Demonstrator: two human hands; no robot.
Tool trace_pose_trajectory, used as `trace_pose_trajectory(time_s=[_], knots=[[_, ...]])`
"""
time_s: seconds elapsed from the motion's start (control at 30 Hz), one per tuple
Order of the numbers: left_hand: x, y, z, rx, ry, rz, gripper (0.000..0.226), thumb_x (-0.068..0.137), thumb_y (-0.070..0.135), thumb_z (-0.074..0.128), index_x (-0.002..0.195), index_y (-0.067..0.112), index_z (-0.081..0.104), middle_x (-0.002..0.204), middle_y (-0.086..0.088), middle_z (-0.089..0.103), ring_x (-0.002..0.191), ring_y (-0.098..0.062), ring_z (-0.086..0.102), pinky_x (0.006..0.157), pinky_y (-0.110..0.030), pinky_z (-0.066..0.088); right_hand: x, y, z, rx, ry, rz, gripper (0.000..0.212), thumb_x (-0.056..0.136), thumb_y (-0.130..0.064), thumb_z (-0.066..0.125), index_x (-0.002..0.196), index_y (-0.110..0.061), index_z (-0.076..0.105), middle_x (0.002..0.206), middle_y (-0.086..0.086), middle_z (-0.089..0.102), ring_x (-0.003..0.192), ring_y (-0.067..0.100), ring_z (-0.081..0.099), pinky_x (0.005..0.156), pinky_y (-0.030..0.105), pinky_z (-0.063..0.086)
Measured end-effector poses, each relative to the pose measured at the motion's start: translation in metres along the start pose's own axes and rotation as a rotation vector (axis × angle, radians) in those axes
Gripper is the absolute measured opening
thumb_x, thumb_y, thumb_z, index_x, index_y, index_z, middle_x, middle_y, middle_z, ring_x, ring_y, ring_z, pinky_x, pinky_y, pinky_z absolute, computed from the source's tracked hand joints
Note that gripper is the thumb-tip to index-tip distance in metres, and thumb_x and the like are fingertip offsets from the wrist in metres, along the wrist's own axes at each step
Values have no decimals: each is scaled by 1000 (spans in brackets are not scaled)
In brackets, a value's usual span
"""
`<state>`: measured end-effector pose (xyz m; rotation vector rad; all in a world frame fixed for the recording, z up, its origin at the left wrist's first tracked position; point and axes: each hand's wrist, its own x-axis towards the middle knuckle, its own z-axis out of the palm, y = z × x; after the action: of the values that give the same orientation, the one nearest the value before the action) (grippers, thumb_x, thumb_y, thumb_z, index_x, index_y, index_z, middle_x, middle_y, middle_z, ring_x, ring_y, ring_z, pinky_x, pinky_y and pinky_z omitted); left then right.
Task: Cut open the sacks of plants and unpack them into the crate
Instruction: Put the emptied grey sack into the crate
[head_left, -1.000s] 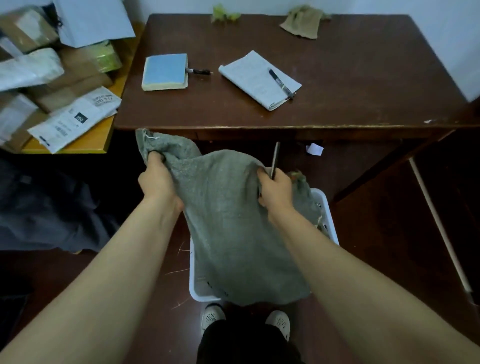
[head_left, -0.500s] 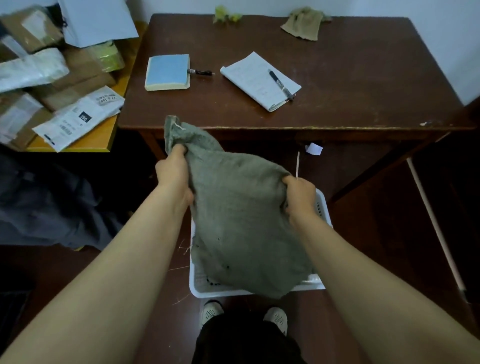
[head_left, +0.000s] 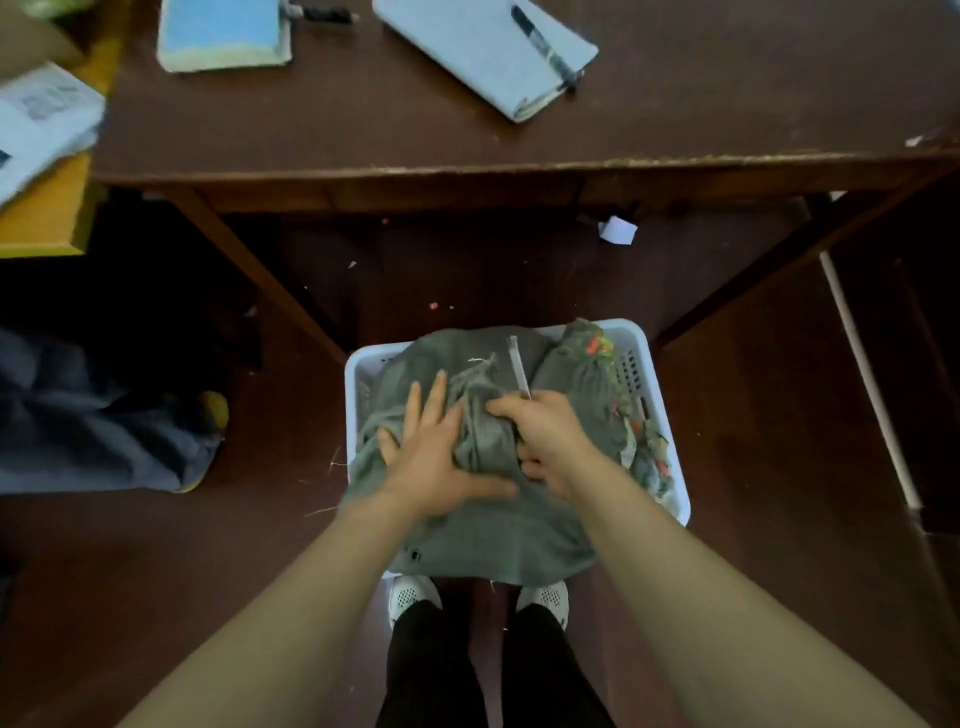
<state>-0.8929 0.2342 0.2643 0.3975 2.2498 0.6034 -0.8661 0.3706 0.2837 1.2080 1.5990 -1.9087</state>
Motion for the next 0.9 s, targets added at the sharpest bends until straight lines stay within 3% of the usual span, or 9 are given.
trace_pose_trajectory(time_s=[0.1, 0.17, 0.23, 0.37, 0.5, 0.6, 0.67, 0.8, 0.9], knots=[[27, -8, 17, -196, 200, -68, 21, 89, 38, 55, 98, 24, 67, 113, -3, 67, 127, -25, 46, 117, -52, 10, 12, 6, -22, 129, -56, -48, 7, 89, -11, 56, 89, -13, 62, 49, -5, 44, 28, 4, 22, 34, 10, 13], [38, -17, 17, -509, 106, -207, 26, 88, 41, 59, 86, 17, 68, 89, -10, 70, 98, -31, 62, 102, -51, 40, 24, 13, -48, 128, 12, -133, 31, 89, -2, 49, 114, -12, 65, 83, -3, 67, 28, 1, 31, 28, 15, 21], [47, -29, 13, -630, -29, -350, 35, 78, 42, 70, 103, 18, 67, 101, -7, 69, 95, -27, 64, 95, -45, 49, 45, 26, -72, -146, 94, -261, 53, 84, 9, 49, 128, -20, 59, 115, -4, 62, 42, -5, 51, 40, 9, 36], [72, -57, 13, -98, -261, -466, 59, 64, 55, 74, 111, 20, 63, 112, -1, 64, 98, -18, 59, 93, -33, 47, 94, 43, -87, -962, 5, -392, 91, 78, 7, 55, 140, -52, 25, 159, -2, 17, 121, 17, 53, 80, 25, 50], [87, -64, 22, 268, 20, -398, 87, 63, 61, 75, 129, 15, 42, 135, -14, 41, 119, -30, 46, 96, -44, 46, 141, 45, -67, -1432, -25, -388, 83, 85, -10, 59, 144, -53, 19, 160, -3, -12, 115, 22, 56, 70, 31, 49], [101, -69, 36, 215, 44, -361, 137, 56, 61, 80, 149, 22, -13, 154, -15, -18, 144, -36, -10, 115, -52, 19, 169, 60, -68, -1454, -29, -286, 36, 93, -35, 51, 128, -25, 54, 148, 9, 37, 121, 28, 51, 90, 36, 45], [114, -75, 46, 201, -7, -350, 146, 53, 64, 80, 144, 28, -28, 148, -12, -40, 138, -35, -33, 117, -53, 3, 174, 77, -77, -1334, 2, -203, 36, 99, -37, 41, 119, -12, 57, 128, 16, 55, 116, 32, 54, 88, 36, 44], [144, -83, 68, 113, -11, -357, 150, 52, 59, 83, 141, 29, -34, 145, -10, -45, 136, -36, -36, 114, -56, 0, 172, 102, -107, -1084, 8, -73, 41, 96, -46, 45, 101, -9, 63, 106, 16, 64, 105, 33, 59, 82, 35, 45], [166, -96, 80, 99, 44, -302, 137, 61, 51, 83, 148, 23, -18, 157, -15, -12, 145, -37, -1, 114, -52, 17, 166, 110, -132, -795, -59, 34, 62, 64, -77, 62, 88, -20, 67, 92, -2, 68, 92, 22, 65, 84, 35, 51]])
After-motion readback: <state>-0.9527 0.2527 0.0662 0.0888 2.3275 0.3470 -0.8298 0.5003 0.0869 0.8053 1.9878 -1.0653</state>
